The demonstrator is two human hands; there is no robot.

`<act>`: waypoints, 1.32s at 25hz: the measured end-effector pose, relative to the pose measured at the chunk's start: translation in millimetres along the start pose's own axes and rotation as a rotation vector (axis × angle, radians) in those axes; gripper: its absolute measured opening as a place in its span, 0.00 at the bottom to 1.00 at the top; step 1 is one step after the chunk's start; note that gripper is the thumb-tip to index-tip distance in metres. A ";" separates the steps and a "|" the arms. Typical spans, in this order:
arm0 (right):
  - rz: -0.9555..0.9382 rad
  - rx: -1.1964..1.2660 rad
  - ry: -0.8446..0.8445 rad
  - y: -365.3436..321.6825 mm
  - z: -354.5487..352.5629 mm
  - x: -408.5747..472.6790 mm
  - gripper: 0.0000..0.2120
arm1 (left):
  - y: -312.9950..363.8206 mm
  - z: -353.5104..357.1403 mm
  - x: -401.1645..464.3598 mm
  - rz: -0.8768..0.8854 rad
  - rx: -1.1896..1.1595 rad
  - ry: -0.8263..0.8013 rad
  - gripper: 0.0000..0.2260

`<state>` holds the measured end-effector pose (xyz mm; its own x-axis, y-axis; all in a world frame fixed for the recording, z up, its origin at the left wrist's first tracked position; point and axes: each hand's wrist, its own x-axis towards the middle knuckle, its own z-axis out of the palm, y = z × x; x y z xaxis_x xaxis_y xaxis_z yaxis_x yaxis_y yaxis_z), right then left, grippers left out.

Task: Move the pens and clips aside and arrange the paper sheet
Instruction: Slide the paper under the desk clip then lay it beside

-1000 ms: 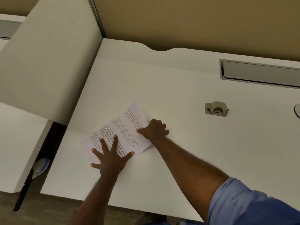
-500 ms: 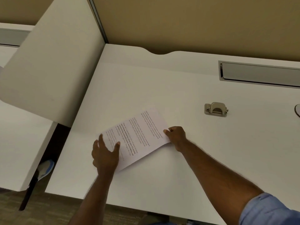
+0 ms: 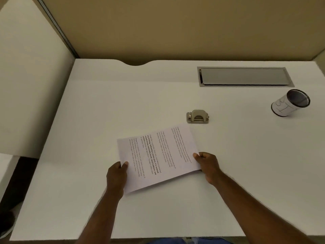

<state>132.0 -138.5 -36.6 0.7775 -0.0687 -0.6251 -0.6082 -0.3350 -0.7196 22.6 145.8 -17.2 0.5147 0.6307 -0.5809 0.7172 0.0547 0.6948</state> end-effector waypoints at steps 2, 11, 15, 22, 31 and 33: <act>0.002 0.005 0.036 11.2 -24.8 0.2 0.18 | 7.9 22.2 -6.4 -0.006 0.016 -0.044 0.15; 0.000 0.053 0.135 43.4 -86.8 9.7 0.16 | 21.1 91.6 -28.5 0.032 0.166 -0.118 0.15; -0.015 0.066 0.148 48.2 -100.0 14.9 0.16 | 21.0 98.1 -31.9 0.072 0.184 -0.143 0.14; -0.008 0.092 0.174 53.6 -114.7 20.4 0.15 | 31.5 118.3 -32.0 0.064 0.168 -0.150 0.12; 0.007 0.120 0.264 50.1 -132.6 36.0 0.12 | 56.8 148.4 -20.3 0.095 0.124 -0.208 0.16; 0.008 0.109 0.285 48.1 -134.4 39.6 0.13 | 61.3 152.9 -18.0 0.093 0.123 -0.209 0.16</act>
<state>155.1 -283.7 -55.3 0.7767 -0.3371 -0.5321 -0.6163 -0.2320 -0.7526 129.1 19.5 -29.1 0.6578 0.4539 -0.6010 0.7076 -0.0991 0.6997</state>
